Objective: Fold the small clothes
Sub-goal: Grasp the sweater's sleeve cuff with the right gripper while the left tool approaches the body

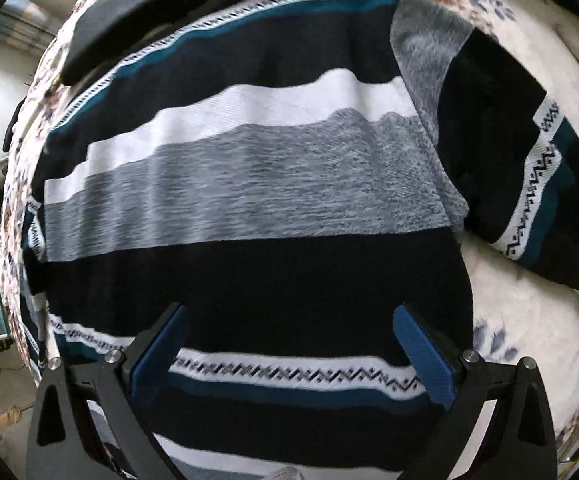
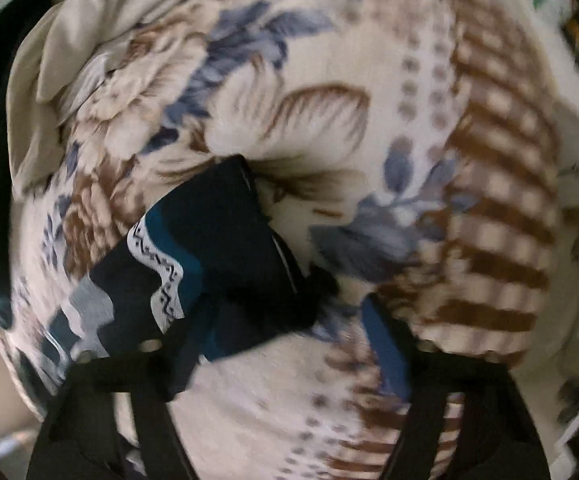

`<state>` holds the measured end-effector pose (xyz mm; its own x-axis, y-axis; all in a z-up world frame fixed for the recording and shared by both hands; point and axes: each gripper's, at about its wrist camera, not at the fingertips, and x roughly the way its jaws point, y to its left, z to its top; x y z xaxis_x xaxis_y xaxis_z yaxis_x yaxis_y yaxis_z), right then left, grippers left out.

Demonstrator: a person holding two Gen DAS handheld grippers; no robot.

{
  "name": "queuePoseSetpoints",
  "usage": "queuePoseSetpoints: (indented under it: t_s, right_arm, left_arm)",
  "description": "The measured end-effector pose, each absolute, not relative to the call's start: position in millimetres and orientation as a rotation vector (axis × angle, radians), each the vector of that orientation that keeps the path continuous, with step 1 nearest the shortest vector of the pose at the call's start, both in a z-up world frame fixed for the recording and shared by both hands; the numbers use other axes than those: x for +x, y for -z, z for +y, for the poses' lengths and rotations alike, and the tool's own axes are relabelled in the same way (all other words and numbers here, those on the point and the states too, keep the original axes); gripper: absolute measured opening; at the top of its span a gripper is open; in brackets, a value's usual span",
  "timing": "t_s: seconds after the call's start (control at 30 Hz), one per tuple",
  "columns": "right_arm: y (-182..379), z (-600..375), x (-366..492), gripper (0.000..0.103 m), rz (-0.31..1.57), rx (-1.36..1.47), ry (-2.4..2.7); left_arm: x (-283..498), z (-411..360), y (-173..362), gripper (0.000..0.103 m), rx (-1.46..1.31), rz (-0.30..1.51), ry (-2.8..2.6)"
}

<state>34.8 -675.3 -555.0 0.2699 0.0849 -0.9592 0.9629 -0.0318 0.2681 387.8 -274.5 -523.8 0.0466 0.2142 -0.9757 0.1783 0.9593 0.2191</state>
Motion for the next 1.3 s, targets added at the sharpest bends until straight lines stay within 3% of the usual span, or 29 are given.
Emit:
queuePoseSetpoints:
  t_s: [0.07,0.1,0.13,0.17,0.43,0.6,0.73,1.03,1.3]
  right_arm:
    - [556,-673,42,0.058,0.997,1.4,0.99]
    - [555,-672,49,0.041,0.969,1.375,0.998]
    - [554,-673,57,0.018,0.954,1.349,0.999]
    - [552,-672,65,0.015,0.942,1.325,0.993]
    - [449,-641,165,0.012,0.908,0.907,0.876]
    - [369,-560,250,0.011,0.904,0.693,0.638]
    - [344,-469,319,0.011,0.935,0.612,0.439]
    - [365,-193,445,0.011,1.065,0.421,0.009]
    - [468,25,469,0.011,1.29,0.157,-0.195]
  left_arm:
    - [391,-275,529,0.103,0.31,1.54,-0.025]
    - [393,-274,530,0.103,0.307,1.542,-0.024]
    - [395,-273,531,0.103,0.303,1.543,-0.022]
    - [398,-271,531,0.103,0.301,1.542,-0.02]
    - [425,-221,503,0.103,0.231,1.483,-0.032]
    - [444,-151,493,0.103,0.186,1.444,-0.106]
    - [448,-60,484,0.103,0.148,1.416,-0.211]
    - [417,109,472,0.103,0.036,1.389,-0.46]
    - [379,217,492,0.103,-0.076,1.442,-0.625]
